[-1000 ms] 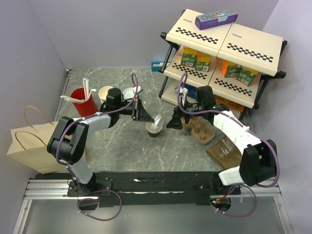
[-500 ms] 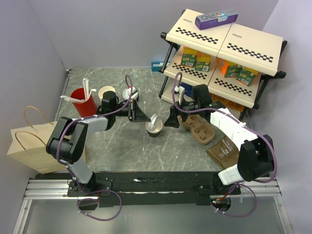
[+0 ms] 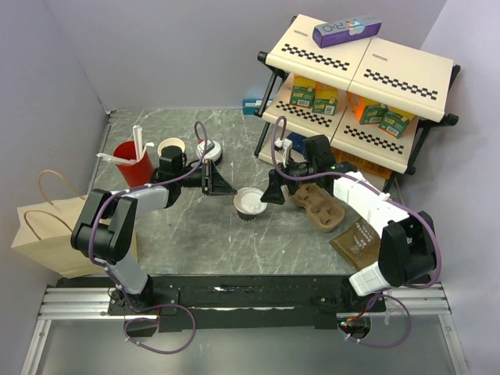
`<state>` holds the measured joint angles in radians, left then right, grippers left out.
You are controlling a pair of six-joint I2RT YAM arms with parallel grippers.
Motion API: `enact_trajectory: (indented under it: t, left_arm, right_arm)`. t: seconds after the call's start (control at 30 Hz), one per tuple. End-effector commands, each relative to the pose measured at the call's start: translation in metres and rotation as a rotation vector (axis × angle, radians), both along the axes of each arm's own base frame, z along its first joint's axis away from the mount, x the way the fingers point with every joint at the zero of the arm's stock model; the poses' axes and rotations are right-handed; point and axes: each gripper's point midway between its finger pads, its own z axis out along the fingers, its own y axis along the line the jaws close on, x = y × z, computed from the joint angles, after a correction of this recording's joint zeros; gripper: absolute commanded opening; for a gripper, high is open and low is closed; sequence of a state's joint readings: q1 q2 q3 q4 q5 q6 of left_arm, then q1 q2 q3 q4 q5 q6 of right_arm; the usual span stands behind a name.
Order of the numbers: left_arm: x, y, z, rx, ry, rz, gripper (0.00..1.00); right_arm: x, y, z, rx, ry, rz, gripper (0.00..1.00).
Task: Pack the takeout coffee
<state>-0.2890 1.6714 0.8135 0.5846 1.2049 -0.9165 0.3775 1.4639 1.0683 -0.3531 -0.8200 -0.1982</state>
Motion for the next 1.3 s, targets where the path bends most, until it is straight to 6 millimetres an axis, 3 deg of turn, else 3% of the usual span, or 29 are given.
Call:
enact_trajectory:
  t: [0.0,0.17,0.33,0.47,0.53,0.67,0.7,0.77,0.8,1.0,1.27]
  left_arm:
    - [0.001,0.003,0.012,0.006,-0.075,0.013,0.15]
    - [0.005,0.004,0.014,0.024,-0.132,0.009,0.18]
    - [0.005,0.008,0.015,0.091,-0.199,-0.016,0.2]
    - [0.012,0.012,0.027,0.152,-0.356,-0.041,0.23]
    - [0.015,0.014,0.03,0.182,-0.394,-0.031,0.23]
    - [0.023,0.02,0.034,0.257,-0.474,-0.007,0.23]
    - [0.024,0.021,0.036,0.267,-0.492,-0.001,0.24]
    - [0.027,0.024,0.037,0.29,-0.528,0.004,0.25]
    - [0.026,0.025,0.037,0.3,-0.529,0.004,0.26]
    - [0.027,0.033,0.041,0.35,-0.595,0.002,0.27]
    - [0.035,0.043,0.053,0.367,-0.633,0.041,0.27]
  right_arm:
    - [0.015,0.009,0.016,0.018,-0.056,-0.001,1.0]
    - [0.016,0.01,0.014,0.014,-0.049,0.001,1.0]
    - [0.007,0.008,0.03,0.016,-0.13,0.059,0.99]
    - [-0.005,-0.01,0.037,-0.064,-0.277,0.116,0.99]
    - [-0.018,-0.019,0.031,-0.101,-0.29,0.146,0.99]
    - [-0.044,-0.027,0.035,-0.17,-0.503,0.264,0.98]
    - [-0.05,-0.031,0.025,-0.204,-0.526,0.286,0.97]
    - [-0.057,-0.029,0.028,-0.229,-0.663,0.352,0.96]
    - [-0.064,-0.025,0.02,-0.245,-0.69,0.396,0.95]
    - [-0.082,-0.008,0.002,-0.311,-0.87,0.659,0.74]
    - [-0.071,0.007,-0.012,-0.362,-1.077,0.742,0.62]
